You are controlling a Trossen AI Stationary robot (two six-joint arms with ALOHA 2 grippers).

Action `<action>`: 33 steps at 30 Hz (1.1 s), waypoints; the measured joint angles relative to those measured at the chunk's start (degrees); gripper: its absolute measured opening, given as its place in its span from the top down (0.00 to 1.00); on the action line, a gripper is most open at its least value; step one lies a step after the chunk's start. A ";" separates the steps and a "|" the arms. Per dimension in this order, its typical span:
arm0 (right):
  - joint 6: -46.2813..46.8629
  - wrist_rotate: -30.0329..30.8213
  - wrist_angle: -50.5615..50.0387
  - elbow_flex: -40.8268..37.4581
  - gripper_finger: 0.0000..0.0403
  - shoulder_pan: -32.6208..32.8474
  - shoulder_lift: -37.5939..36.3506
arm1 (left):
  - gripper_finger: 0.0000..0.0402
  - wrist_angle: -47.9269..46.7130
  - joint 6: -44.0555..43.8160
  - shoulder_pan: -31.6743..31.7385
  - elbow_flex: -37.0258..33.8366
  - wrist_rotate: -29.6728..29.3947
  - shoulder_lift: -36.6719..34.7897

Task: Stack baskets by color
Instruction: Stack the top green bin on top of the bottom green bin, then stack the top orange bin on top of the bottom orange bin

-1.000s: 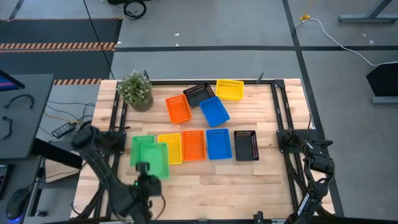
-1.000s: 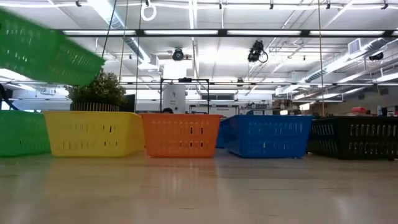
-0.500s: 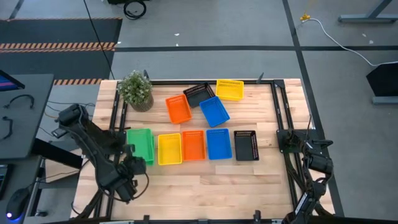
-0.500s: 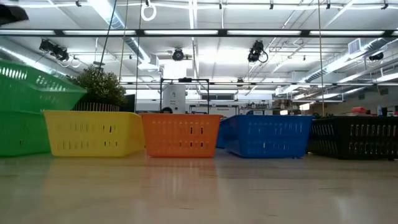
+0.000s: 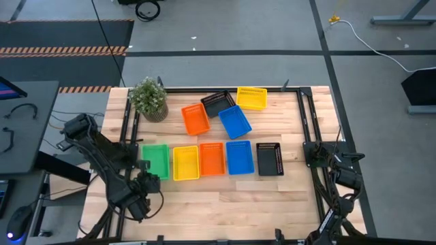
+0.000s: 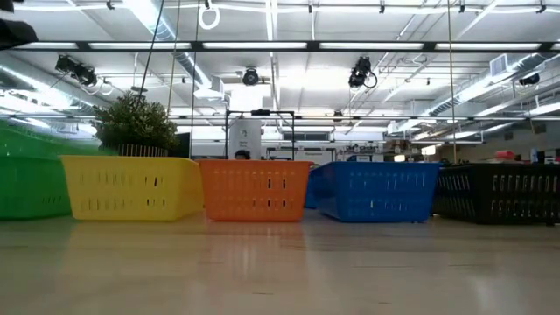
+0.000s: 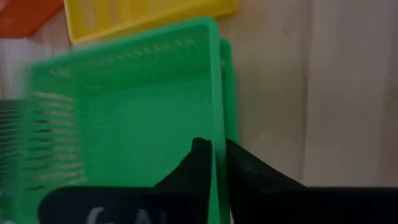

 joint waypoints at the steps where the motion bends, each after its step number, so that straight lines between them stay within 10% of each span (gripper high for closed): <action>1: 0.00 -0.20 0.00 0.00 0.61 -0.13 0.00 | 0.85 -0.17 0.44 0.00 0.66 -0.02 0.00; 11: -0.43 -2.94 -0.02 0.00 0.61 -0.67 0.00 | 0.70 -6.98 -1.66 -0.62 8.62 -1.82 0.04; 22: -0.46 -3.80 -0.05 0.00 0.61 -0.45 0.00 | 0.75 1.81 -22.58 1.30 10.31 -24.75 0.05; 33: -7.99 -5.24 -1.20 0.00 0.61 1.58 -5.32 | 0.77 27.25 11.26 27.60 8.72 -18.55 0.20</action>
